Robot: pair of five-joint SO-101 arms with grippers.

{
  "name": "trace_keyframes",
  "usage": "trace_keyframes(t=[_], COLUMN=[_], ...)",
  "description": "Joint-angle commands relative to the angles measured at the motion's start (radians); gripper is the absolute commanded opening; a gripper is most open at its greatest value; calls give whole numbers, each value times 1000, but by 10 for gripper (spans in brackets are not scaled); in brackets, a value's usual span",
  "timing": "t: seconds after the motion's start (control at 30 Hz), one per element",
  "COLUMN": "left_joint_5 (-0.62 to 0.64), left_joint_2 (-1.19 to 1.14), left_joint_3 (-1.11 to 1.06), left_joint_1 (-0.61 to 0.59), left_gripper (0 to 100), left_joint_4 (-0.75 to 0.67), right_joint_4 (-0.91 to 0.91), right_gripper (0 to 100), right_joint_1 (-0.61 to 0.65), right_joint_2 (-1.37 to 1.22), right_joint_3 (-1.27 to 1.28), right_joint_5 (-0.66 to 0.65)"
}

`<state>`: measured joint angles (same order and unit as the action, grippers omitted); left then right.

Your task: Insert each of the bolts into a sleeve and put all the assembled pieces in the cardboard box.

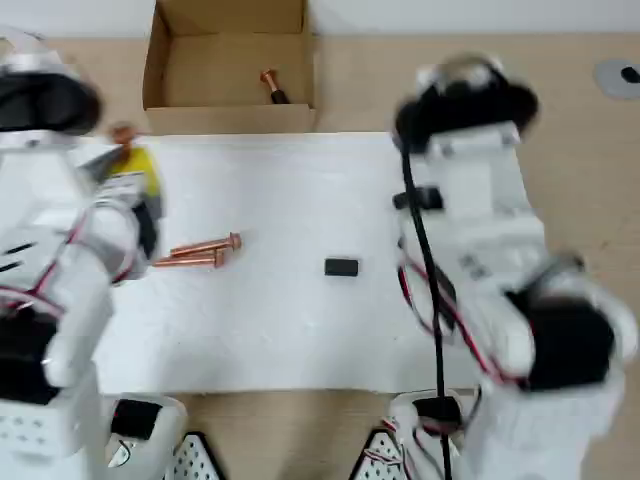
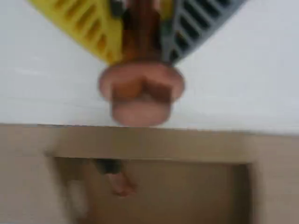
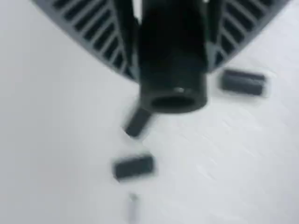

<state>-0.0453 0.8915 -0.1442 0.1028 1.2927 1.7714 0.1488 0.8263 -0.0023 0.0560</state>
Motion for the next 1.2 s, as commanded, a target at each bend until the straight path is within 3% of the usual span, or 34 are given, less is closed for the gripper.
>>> trace_keyframes(t=[0.0,0.23,0.43,0.57,0.67,0.77,1.0,1.17], left_joint_5=[-3,-3,-3,-2,2,-3,0,-3], left_joint_2=[16,8,8,13,12,7,8,7], left_joint_3=[-41,-135,-230,-282,-310,-365,-502,-548], left_joint_1=[176,327,361,371,373,393,446,446], left_gripper=[6,6,6,6,6,6,6,6], left_joint_4=[-109,-252,-359,-456,-523,-588,-747,-870], right_joint_4=[-12,-153,-351,-488,-562,-640,-895,-937], right_gripper=[9,10,10,10,10,10,10,10], right_joint_1=[-82,-97,-97,-91,-2,81,87,137], right_joint_2=[199,547,834,981,1066,1098,1092,1092], right_joint_3=[202,568,866,1006,1084,1155,1248,1276], right_joint_5=[-64,-101,-98,-6,55,95,61,55])
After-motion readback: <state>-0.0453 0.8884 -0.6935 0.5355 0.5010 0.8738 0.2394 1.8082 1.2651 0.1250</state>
